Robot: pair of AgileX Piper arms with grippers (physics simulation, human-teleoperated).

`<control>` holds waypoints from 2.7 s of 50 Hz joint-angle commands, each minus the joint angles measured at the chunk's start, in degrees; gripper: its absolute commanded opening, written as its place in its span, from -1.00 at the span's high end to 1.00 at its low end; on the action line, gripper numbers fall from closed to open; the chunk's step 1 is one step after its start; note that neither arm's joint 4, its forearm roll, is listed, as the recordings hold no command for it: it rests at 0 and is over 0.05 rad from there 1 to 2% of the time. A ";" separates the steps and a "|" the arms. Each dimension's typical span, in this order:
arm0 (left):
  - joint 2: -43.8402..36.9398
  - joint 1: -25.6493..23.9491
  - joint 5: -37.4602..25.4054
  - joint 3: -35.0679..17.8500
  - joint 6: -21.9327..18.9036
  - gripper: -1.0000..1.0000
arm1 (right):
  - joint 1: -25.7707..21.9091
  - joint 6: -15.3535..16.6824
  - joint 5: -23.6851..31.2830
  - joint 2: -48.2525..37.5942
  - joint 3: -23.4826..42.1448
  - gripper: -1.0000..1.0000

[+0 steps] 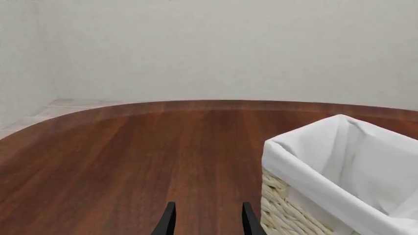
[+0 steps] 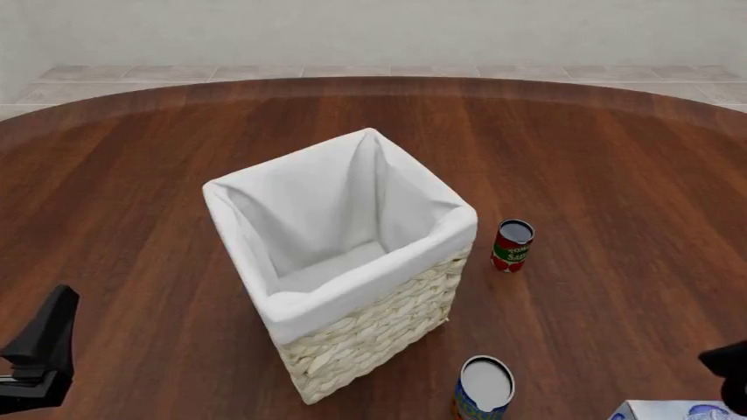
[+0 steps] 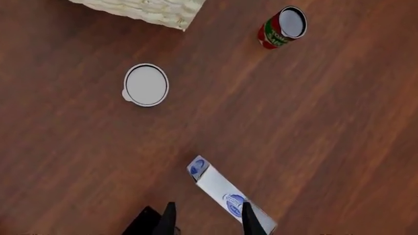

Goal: Pick up the cream cheese box, and put it in the basket.

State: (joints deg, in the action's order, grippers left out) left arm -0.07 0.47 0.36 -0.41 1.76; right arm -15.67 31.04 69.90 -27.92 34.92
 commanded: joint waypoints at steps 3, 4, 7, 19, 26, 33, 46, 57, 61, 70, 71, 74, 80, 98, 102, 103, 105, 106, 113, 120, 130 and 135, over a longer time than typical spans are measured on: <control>-0.01 0.05 -0.04 0.02 -0.12 -1.00 | 3.54 4.14 0.00 -0.01 -1.63 -1.00; -0.01 0.05 -0.04 0.02 -0.12 -1.00 | 3.54 4.14 0.00 -0.02 -1.63 -1.00; -0.02 0.03 -0.05 0.04 -0.14 -1.00 | 4.97 5.94 0.00 -0.43 -1.37 -1.00; 0.00 -0.02 -0.11 0.01 -0.17 -1.00 | 9.69 11.71 0.00 -0.15 -1.90 -1.00; -0.02 -0.03 -0.14 0.03 -0.16 -1.00 | 12.29 15.79 0.00 0.71 -2.76 -1.00; -0.06 -0.01 -0.16 0.05 -0.19 -1.00 | 13.80 18.17 0.00 1.00 -3.62 -1.00; -0.04 0.01 -0.17 0.09 -0.22 -1.00 | 17.81 23.90 0.00 2.65 -4.31 -1.00; -0.03 0.04 -0.21 0.11 -0.23 -1.00 | 19.16 26.62 0.00 3.49 -3.70 -1.00; -0.02 0.09 -0.21 0.10 -0.25 -1.00 | 19.78 27.91 0.00 3.80 -3.23 -1.00; -0.07 0.10 -0.22 0.13 -0.30 -1.00 | 20.42 29.77 0.00 4.03 -3.32 -1.00; -0.06 0.10 -0.22 0.13 -0.31 -1.00 | 20.46 29.84 0.00 3.93 -3.36 -1.00; -0.08 0.11 -0.24 0.15 -0.31 -1.00 | 21.03 30.75 0.00 3.98 -3.33 -1.00; -0.12 0.09 -0.25 0.17 -0.35 -1.00 | 21.19 31.71 0.00 4.38 -3.45 -1.00; -0.23 0.16 -0.31 0.21 -0.36 -1.00 | 21.27 36.63 0.00 6.73 -5.12 -1.00; -0.19 0.19 -0.38 0.20 -0.35 -1.00 | 20.89 37.75 0.00 7.71 -5.53 -1.00; -0.18 0.19 -0.39 0.19 -0.35 -1.00 | 20.65 37.12 0.00 7.37 -5.22 -1.00; -0.15 0.20 -0.41 0.18 -0.38 -1.00 | 19.25 35.90 0.00 6.96 -4.39 -1.00; -0.15 0.19 -0.41 0.18 -0.35 -1.00 | 19.02 35.78 0.00 7.01 -4.20 -1.00; -0.21 0.26 -0.40 0.19 -0.40 -1.00 | 19.15 37.41 -0.01 7.89 -4.26 -1.00; -0.19 0.27 -0.42 0.19 -0.39 -1.00 | 18.49 38.91 -0.03 9.36 -4.29 -1.00; -0.15 0.36 -0.44 0.18 -0.31 -1.00 | 17.39 38.32 -0.04 9.52 -4.46 -1.00; -0.22 0.34 -0.35 0.19 -0.35 -1.00 | 16.82 38.11 -0.30 9.66 -4.69 -1.00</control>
State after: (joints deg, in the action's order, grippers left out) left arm -0.26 0.77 -0.04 -0.22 1.39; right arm 2.17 69.20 69.82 -18.70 30.49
